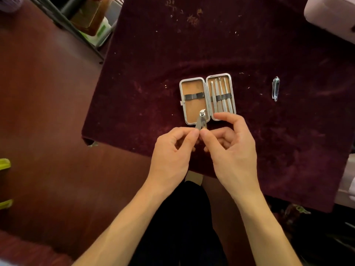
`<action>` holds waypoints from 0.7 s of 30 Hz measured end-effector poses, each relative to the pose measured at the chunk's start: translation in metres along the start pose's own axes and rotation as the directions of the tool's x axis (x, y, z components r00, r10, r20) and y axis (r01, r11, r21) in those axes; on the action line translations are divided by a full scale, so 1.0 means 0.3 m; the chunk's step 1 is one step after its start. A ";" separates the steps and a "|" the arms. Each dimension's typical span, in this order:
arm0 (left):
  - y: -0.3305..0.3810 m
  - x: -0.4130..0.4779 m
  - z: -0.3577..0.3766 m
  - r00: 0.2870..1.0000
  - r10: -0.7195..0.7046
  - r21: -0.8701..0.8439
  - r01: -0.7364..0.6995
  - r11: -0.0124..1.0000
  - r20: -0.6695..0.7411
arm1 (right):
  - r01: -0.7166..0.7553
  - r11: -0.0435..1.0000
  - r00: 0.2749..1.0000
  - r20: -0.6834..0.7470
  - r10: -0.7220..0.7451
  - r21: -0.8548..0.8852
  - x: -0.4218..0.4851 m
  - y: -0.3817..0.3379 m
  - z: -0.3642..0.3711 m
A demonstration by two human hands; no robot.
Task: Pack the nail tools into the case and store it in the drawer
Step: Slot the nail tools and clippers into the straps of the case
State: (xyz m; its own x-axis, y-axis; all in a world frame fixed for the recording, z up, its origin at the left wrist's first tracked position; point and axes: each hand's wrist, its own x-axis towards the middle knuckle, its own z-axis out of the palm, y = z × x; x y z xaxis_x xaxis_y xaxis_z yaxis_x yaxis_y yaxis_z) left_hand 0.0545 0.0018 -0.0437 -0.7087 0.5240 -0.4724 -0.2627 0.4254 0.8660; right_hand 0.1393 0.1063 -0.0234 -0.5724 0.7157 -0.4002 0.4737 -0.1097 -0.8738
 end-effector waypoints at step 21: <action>0.043 0.057 0.025 0.998 0.041 0.021 -0.040 0.999 -0.048 | 0.338 0.911 0.941 0.059 -0.334 -0.234 0.208 -0.123 -0.013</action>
State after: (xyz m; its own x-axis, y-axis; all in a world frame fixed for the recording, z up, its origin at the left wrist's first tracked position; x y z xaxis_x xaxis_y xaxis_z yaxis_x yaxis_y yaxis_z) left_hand 0.0441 0.0220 -0.0418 -0.7496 0.5046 -0.4282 -0.2204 0.4199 0.8804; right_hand 0.0887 0.1579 -0.0151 -0.7363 0.6690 -0.1012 0.3949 0.3035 -0.8671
